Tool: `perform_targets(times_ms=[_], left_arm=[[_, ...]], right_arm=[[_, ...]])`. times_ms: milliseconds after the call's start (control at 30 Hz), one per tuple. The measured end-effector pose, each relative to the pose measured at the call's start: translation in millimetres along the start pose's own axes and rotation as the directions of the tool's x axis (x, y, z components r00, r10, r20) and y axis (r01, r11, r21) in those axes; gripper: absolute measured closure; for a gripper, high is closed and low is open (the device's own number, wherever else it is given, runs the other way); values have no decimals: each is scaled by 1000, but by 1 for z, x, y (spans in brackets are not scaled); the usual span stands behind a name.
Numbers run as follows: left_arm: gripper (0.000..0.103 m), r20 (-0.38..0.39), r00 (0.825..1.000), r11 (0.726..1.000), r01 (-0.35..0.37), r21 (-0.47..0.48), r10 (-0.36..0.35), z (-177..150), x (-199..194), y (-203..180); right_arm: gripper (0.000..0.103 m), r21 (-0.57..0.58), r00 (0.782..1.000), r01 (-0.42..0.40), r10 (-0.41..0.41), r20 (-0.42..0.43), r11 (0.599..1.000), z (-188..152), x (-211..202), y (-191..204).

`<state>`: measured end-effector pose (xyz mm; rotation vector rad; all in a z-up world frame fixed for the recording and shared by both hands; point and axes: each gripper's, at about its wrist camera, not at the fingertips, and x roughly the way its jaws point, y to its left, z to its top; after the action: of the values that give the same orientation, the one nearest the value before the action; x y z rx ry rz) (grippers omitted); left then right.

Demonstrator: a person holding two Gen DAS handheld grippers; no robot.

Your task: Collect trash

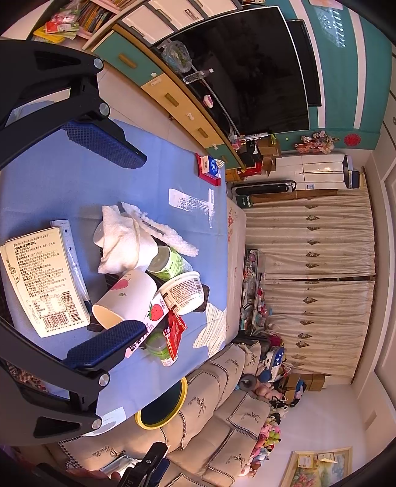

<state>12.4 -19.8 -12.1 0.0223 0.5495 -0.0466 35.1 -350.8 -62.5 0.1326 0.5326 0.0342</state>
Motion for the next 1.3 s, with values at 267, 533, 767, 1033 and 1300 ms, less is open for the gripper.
perform_targets(times_ms=[267, 533, 767, 1033, 1300], left_arm=[[5, -3, 1000, 1000, 0, -1, 0, 0, 1, 1], [5, -2, 1000, 1000, 0, -1, 0, 0, 1, 0], [5, -3, 1000, 1000, 1, 0, -1, 1, 1, 0], [5, -12, 1000, 1000, 2, -2, -2, -1, 4, -1], [5, -23, 1000, 1000, 2, -20, -2, 0, 14, 5]], right_arm=[[6, 1, 1000, 0, 0, 0, 1000, 0, 1, 0], [6, 0, 1000, -1, 1, -2, 1000, 0, 1, 0], [6, 1, 1000, -2, 2, -3, 1000, -2, 3, 1], [6, 3, 1000, -6, 6, -19, 1000, -6, 9, 1], [6, -41, 997, -39, 36, -68, 998, -6, 37, 9]])
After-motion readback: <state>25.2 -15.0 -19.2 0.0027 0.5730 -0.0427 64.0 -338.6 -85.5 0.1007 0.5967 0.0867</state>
